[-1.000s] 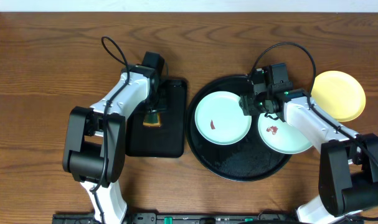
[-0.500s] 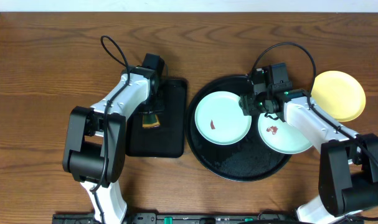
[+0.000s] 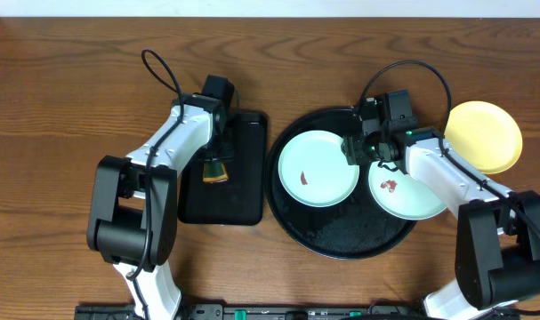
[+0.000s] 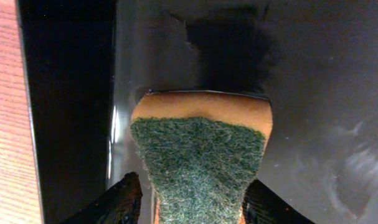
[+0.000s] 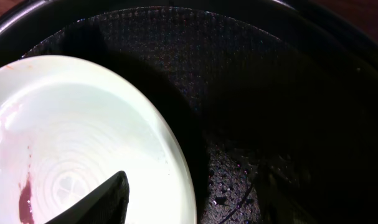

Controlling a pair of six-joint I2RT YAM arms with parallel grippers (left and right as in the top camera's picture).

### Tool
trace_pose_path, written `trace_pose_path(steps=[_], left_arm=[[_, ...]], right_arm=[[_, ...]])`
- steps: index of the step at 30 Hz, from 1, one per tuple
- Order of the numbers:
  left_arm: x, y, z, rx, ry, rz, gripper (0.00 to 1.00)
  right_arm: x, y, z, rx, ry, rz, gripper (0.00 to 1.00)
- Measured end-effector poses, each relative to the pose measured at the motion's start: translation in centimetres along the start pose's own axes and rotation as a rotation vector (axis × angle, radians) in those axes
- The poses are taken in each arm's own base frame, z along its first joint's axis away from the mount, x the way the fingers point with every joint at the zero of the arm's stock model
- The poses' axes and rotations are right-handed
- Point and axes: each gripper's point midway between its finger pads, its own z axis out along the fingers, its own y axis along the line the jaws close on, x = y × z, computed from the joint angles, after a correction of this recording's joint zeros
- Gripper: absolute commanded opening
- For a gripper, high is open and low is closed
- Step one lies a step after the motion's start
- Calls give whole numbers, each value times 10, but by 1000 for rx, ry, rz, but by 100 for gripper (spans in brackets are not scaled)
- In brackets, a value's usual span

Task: Clean dirty plates on tray and stack at the side

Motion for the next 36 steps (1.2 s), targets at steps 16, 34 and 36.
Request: trace_pose_path(steps=[16,34,36], left_arm=[[5,2,8,-5,2,-33,19],[4,-34,-25,146,-57,30,7],[2,-39,-26,149,-74,51,7]], right_arm=[[0,0,0,0,0,0,64],[0,0,0,0,0,0,64],[0,0,0,0,0,0,65]])
